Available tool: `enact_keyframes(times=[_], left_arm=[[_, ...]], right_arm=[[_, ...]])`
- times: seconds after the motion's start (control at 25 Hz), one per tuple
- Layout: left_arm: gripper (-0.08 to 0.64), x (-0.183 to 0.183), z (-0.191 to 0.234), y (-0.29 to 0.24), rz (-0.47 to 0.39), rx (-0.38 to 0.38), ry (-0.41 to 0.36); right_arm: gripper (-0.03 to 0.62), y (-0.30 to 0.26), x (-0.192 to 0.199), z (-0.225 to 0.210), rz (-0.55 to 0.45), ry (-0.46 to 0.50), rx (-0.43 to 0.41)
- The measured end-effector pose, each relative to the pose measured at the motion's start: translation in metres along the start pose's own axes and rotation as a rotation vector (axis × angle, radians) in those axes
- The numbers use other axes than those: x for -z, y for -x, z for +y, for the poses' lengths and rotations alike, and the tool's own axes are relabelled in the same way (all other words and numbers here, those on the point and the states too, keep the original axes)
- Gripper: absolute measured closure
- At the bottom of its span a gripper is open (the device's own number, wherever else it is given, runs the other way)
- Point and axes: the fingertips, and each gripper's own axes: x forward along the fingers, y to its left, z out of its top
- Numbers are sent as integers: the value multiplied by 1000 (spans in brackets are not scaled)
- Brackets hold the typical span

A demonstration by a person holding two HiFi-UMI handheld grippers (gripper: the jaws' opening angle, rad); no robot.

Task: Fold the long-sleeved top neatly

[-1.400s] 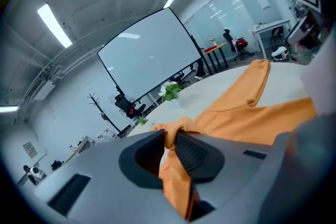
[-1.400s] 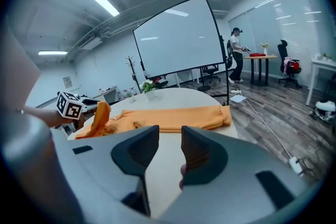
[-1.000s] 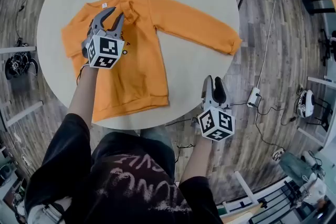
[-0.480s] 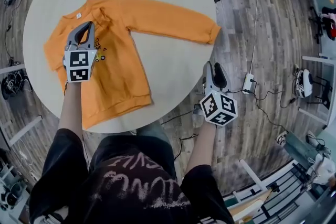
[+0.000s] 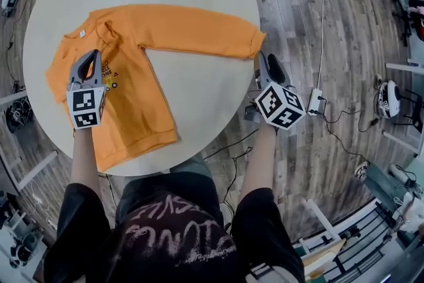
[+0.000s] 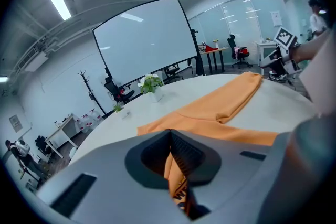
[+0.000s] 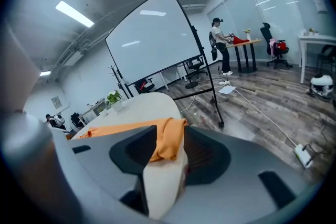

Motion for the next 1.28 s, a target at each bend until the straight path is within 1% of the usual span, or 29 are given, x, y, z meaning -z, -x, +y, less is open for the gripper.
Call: enact_keyframes(times=[0.08,0.2,0.4,0.52,0.64,0.76,0.84,0.88,1.08,1.28], left_arm=[[548,4,0,1,22,-5,-9],[548,6,1,2,45,-12,-14],[546,9,-1,1,69,-10,-42],[548,11,-4,3,79,-8,-52],[548,12,-9,3,83,3,-67],[548,15,-12,5,86,11,-61],[548,16,-14,7,85,15,-56],[548,16,-15,8,83,18,-57],[548,17,-20,13,78,33,-61],[548,18,-21,18,72,48,-56]], right_arm=[[423,-16,1,-2,21,-32,-18],[422,-32,3,-3,52,-54,-37],[419,-50,14,-6,109,-64,-38],[423,-55,19,-7,143,-53,-41],[440,-56,20,-11,157,-40,-14],[482,-55,21,-15,156,-37,14],[525,-54,20,-17,151,-35,31],[563,-52,18,-18,147,-28,39],[568,-43,14,-24,136,-9,74],[568,-25,-5,-42,104,3,127]])
